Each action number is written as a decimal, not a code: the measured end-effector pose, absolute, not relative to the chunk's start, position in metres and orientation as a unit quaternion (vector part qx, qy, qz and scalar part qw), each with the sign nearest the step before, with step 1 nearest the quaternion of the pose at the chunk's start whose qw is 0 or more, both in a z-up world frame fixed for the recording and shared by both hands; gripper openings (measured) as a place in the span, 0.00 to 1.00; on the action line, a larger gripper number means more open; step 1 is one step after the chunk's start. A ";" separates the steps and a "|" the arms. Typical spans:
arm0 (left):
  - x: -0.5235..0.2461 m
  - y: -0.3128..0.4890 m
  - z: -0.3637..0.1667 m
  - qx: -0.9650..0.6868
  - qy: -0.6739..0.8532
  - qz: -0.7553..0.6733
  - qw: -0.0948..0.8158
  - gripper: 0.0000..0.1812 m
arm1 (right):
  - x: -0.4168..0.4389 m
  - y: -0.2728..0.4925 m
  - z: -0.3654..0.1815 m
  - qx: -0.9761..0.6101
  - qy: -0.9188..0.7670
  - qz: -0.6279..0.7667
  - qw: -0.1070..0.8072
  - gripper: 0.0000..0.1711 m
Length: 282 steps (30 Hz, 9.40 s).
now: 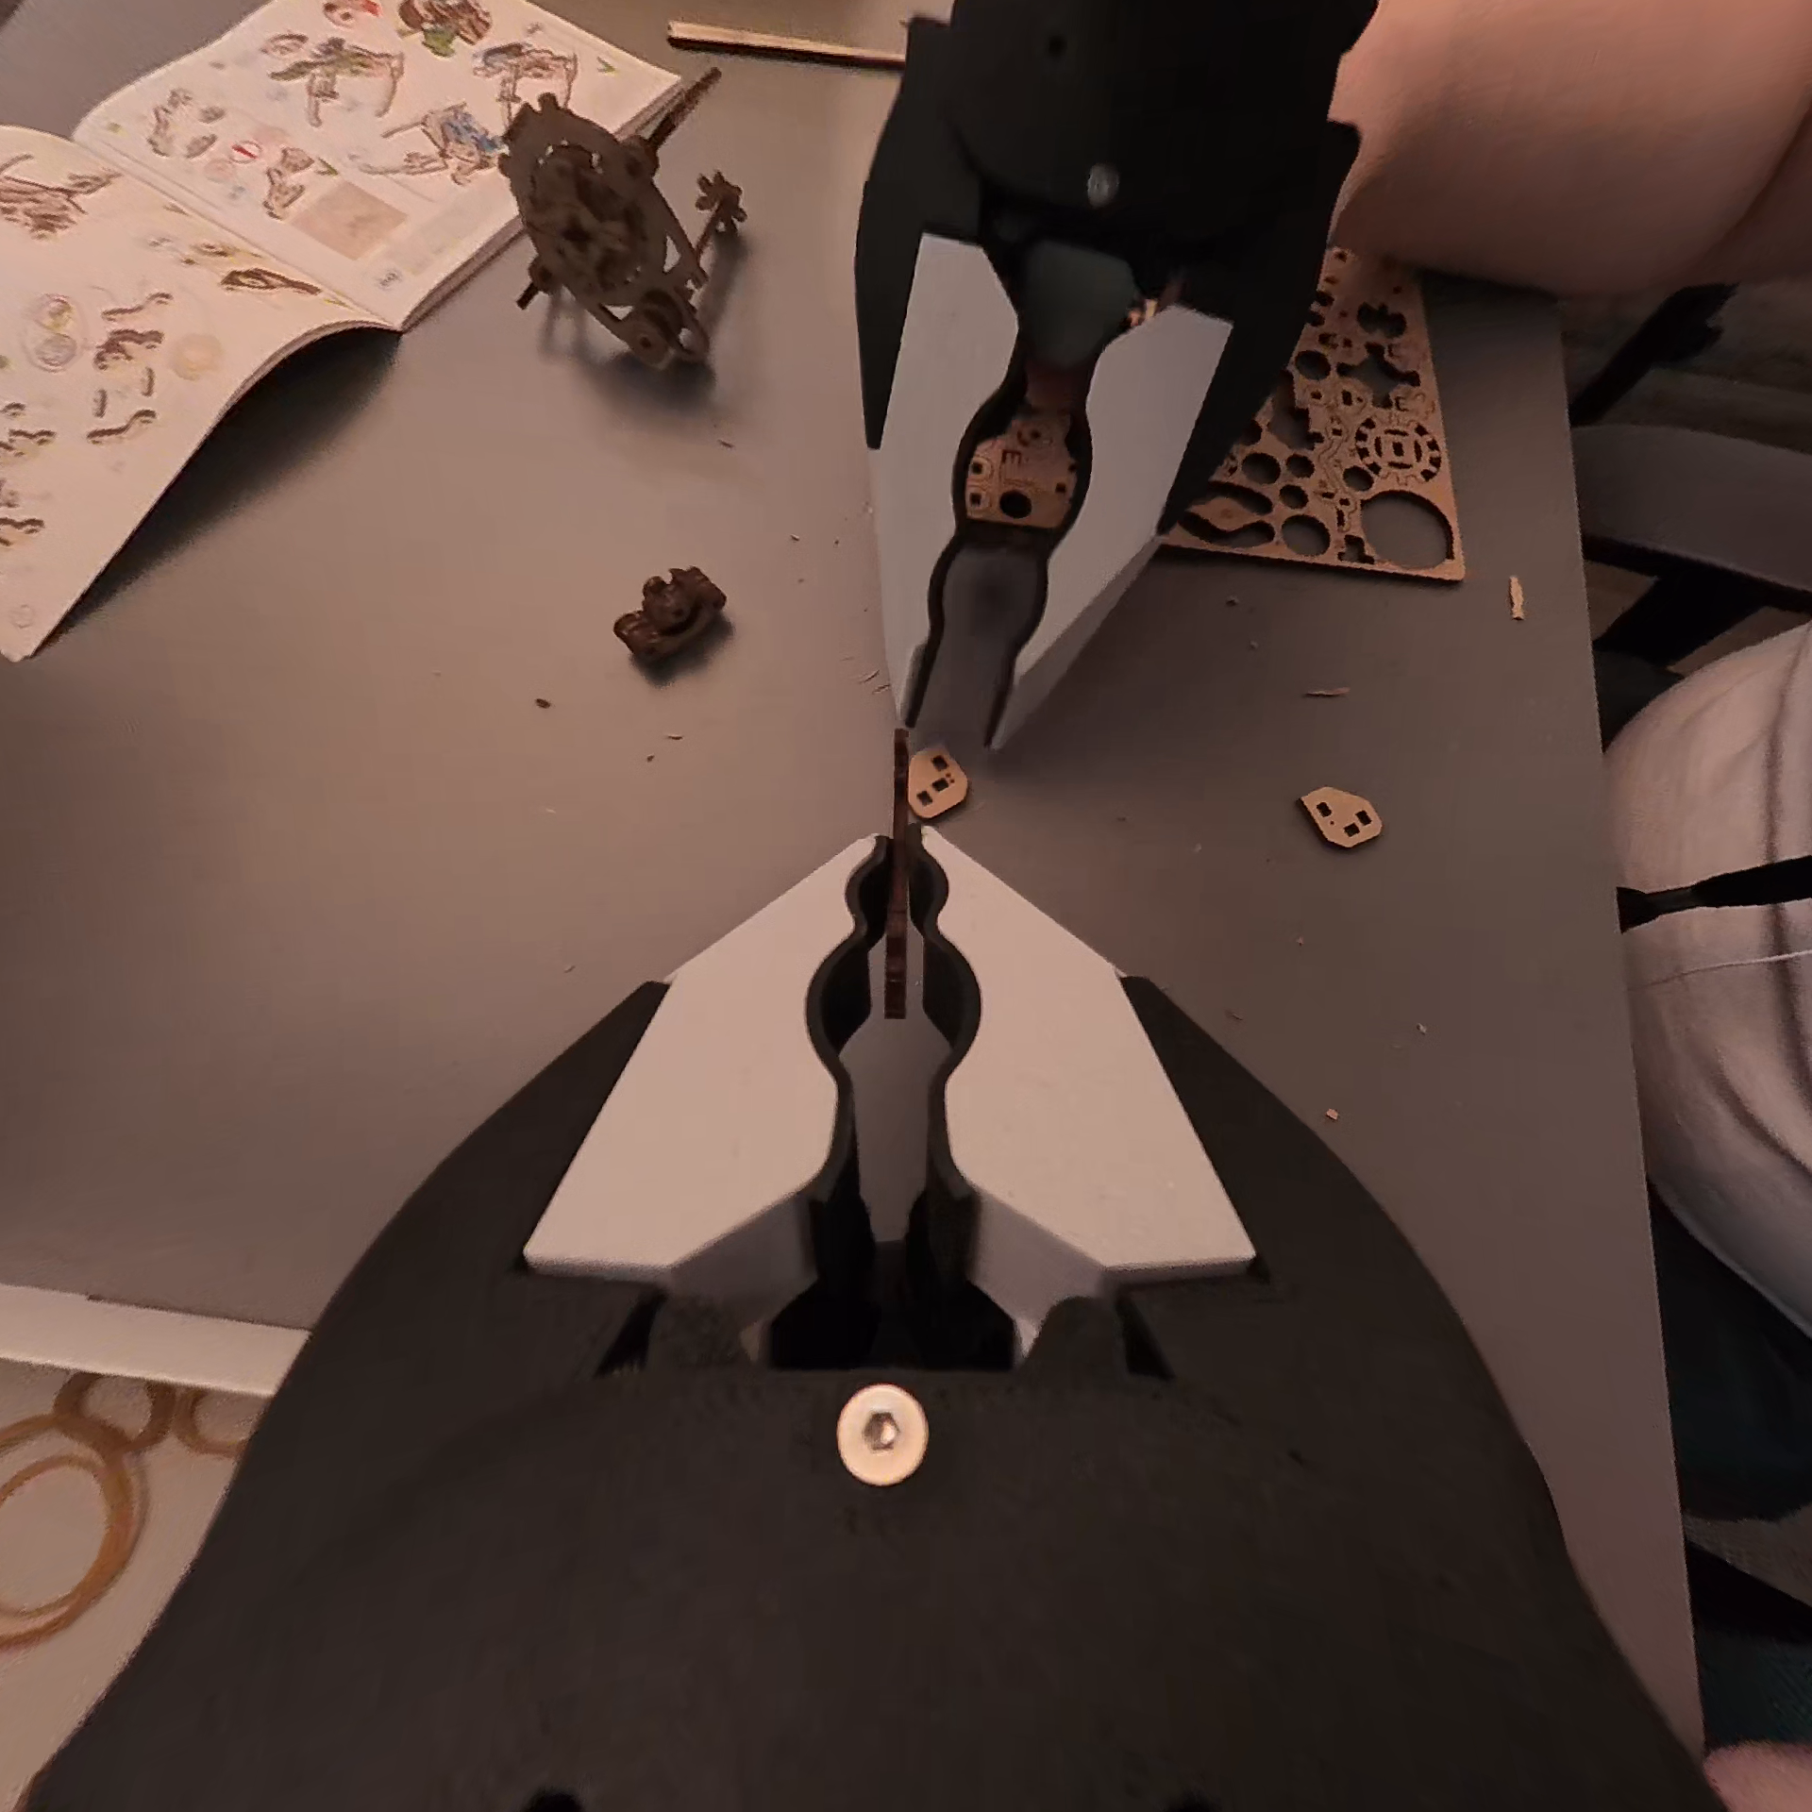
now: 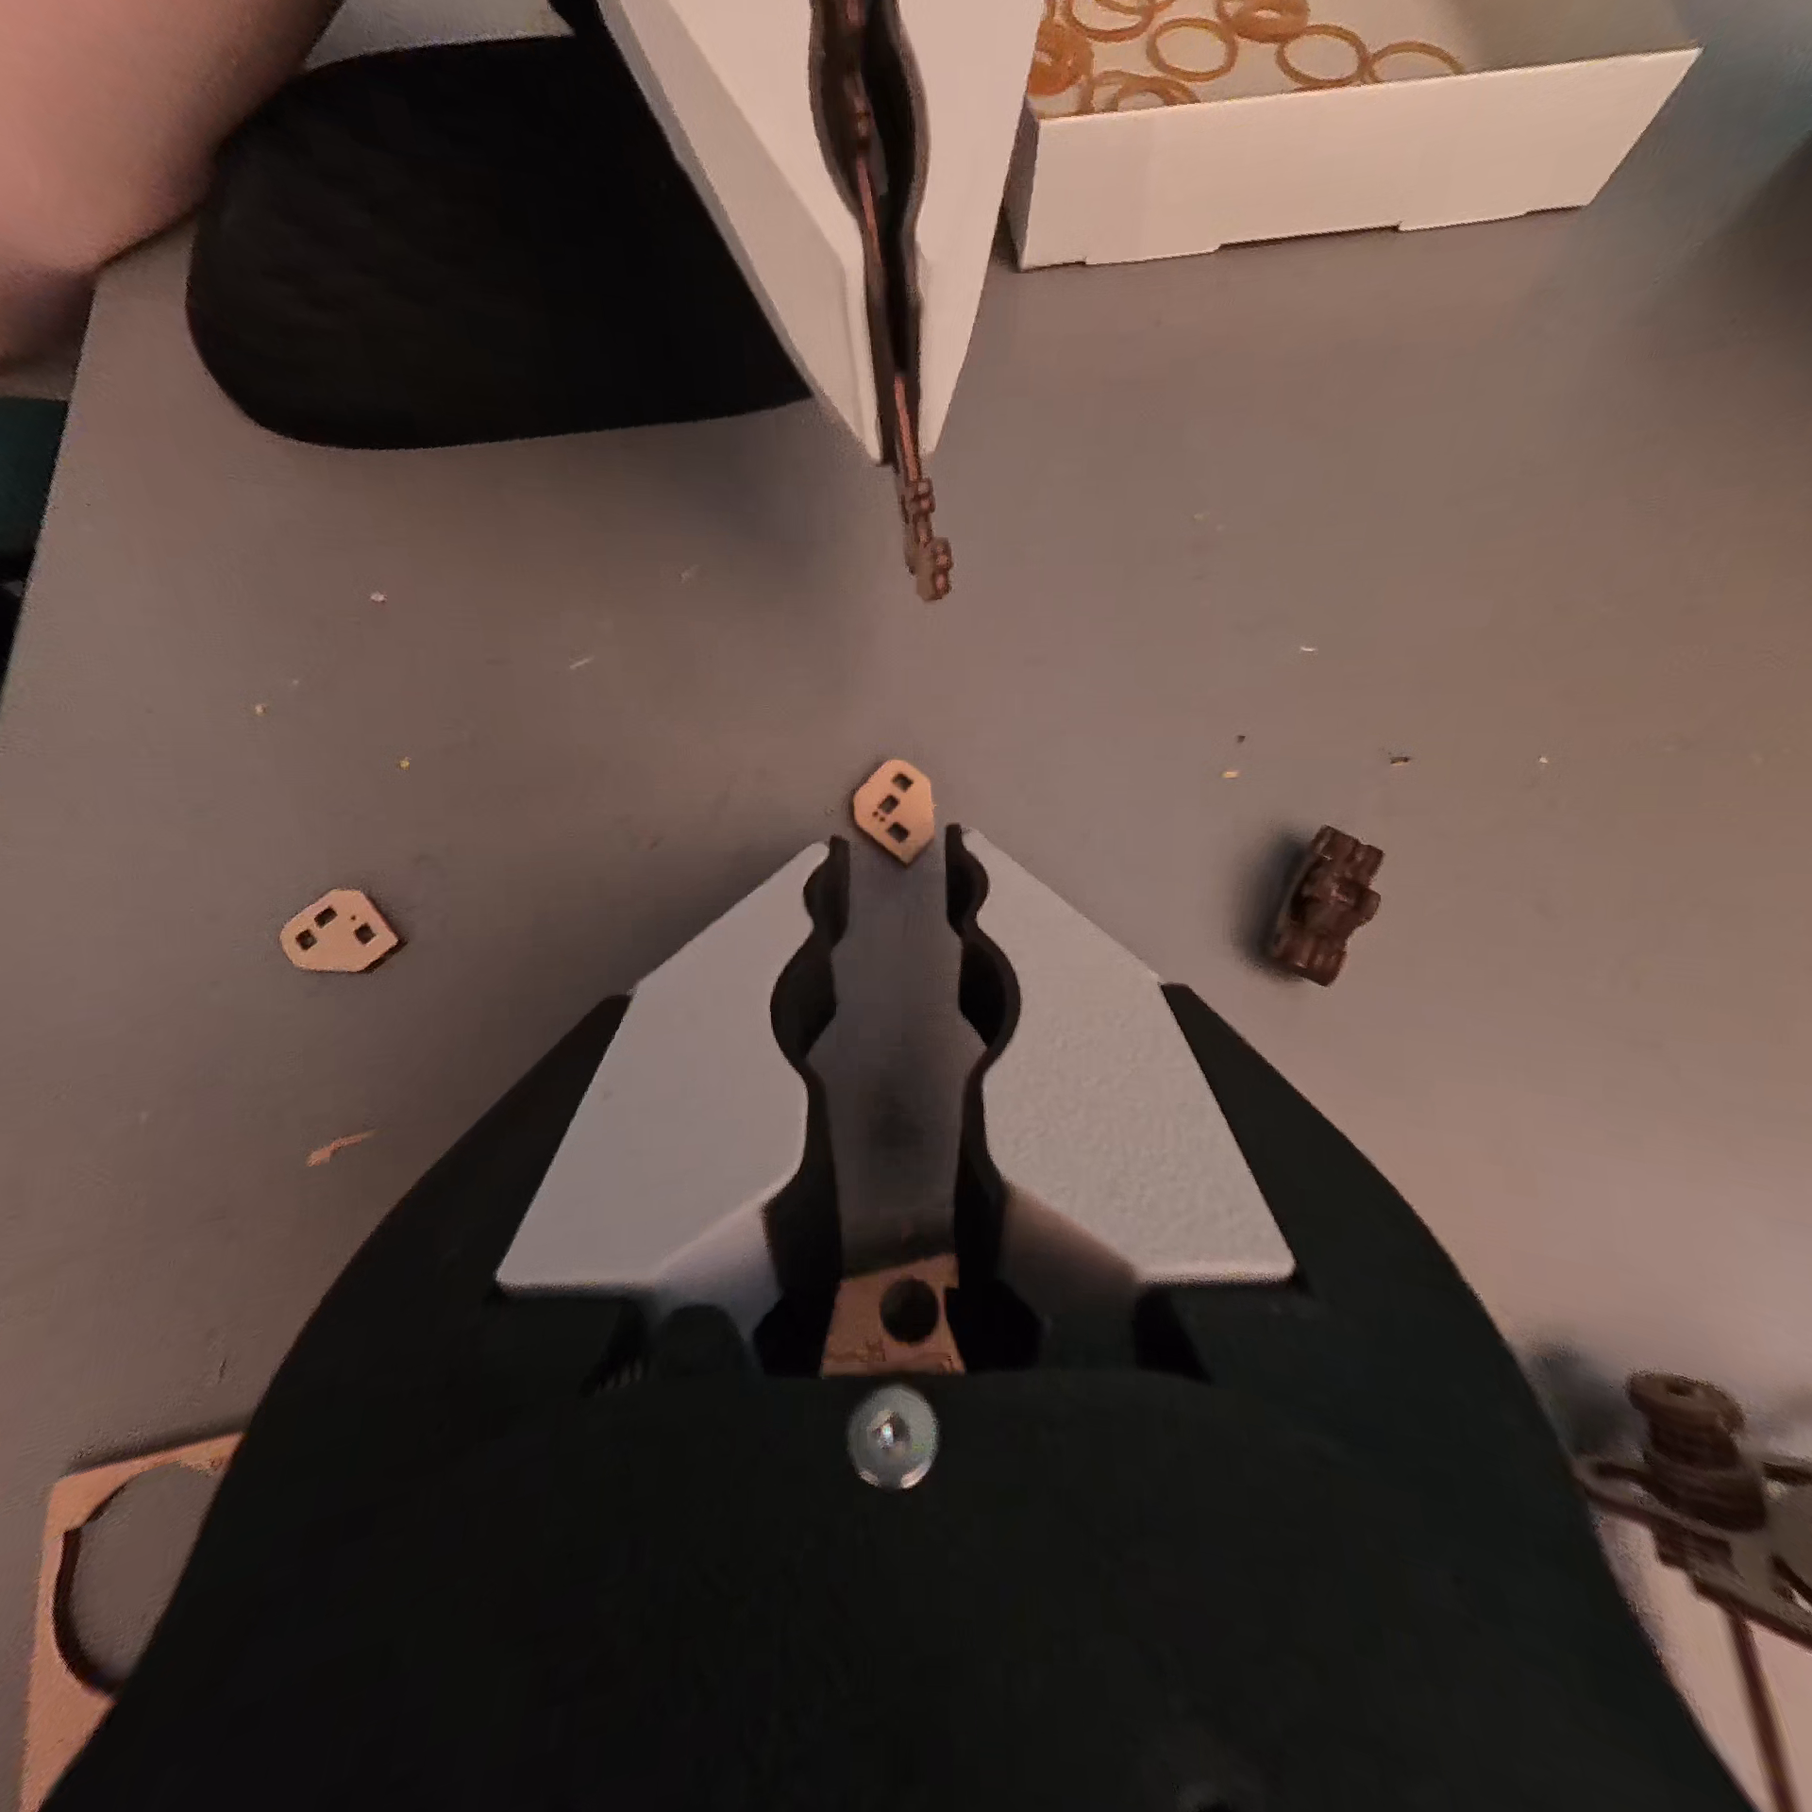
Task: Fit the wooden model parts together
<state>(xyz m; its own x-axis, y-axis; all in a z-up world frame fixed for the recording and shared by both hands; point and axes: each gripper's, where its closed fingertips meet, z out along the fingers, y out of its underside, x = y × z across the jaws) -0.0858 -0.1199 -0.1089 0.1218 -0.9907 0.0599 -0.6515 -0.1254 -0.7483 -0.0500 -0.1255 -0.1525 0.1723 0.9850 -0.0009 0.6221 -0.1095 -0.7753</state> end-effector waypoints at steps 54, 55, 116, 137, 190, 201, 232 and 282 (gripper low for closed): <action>-0.085 -0.128 -0.137 -0.701 0.619 -0.266 0.235 0.00 | -0.050 -0.135 -0.147 -0.709 -0.581 0.222 0.332 0.05; -0.085 -0.128 -0.137 -0.701 0.618 -0.267 0.235 0.00 | -0.050 -0.134 -0.146 -0.711 -0.577 0.222 0.334 0.05; -0.059 -0.126 -0.100 -0.657 0.597 -0.324 0.327 0.00 | -0.056 -0.117 -0.092 -0.678 -0.478 0.301 0.470 0.05; -0.059 -0.119 -0.113 -0.667 0.606 -0.287 0.325 0.00 | -0.056 -0.113 -0.107 -0.703 -0.471 0.279 0.455 0.05; -0.087 -0.170 -0.075 -0.635 0.687 -0.026 -0.351 0.00 | -0.053 -0.134 -0.028 -0.576 -0.305 0.642 0.403 0.09; -0.069 -0.162 -0.065 -0.640 0.690 -0.078 -0.328 0.02 | -0.045 -0.133 -0.023 -0.571 -0.287 0.671 0.376 0.01; 0.017 -0.075 -0.017 -0.665 0.482 -0.539 0.186 0.07 | 0.041 -0.060 0.002 -0.484 -0.055 0.746 0.455 0.00; -0.029 -0.006 -0.043 -0.753 0.641 -0.130 0.075 0.00 | -0.039 -0.119 -0.121 -0.735 -0.509 0.239 0.380 0.10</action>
